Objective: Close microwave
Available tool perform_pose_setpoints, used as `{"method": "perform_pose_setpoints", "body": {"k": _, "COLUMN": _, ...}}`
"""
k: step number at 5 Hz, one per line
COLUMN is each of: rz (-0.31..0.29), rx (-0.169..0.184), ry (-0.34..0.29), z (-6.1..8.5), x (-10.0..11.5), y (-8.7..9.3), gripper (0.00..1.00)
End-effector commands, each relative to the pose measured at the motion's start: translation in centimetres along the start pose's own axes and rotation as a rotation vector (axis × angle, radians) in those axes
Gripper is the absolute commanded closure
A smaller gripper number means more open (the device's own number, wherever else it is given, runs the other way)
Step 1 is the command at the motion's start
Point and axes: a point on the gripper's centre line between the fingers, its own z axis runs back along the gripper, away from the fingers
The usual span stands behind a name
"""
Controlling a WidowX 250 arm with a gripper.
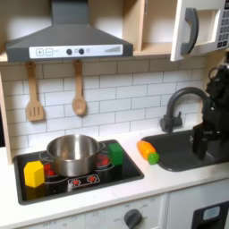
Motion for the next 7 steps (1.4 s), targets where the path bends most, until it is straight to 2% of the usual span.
{"method": "perform_pose_setpoints", "body": {"k": 1, "rz": -0.039, "rx": -0.016, "ry": -0.039, "z": 0.8, "x": 1.5, "y": -0.8, "gripper": 0.00}}
{"method": "perform_pose_setpoints", "body": {"k": 4, "rz": -0.092, "rx": -0.036, "ry": -0.080, "z": 1.1, "x": 5.0, "y": -1.5, "gripper": 0.00}}
{"method": "perform_pose_setpoints", "body": {"k": 6, "rz": -0.094, "rx": -0.041, "ry": -0.077, "z": 1.0, "x": 6.2, "y": -1.8, "gripper": 0.00}}
{"method": "perform_pose_setpoints", "body": {"k": 7, "rz": -0.105, "rx": -0.053, "ry": -0.090, "z": 1.5, "x": 6.9, "y": -2.4, "gripper": 0.00}}
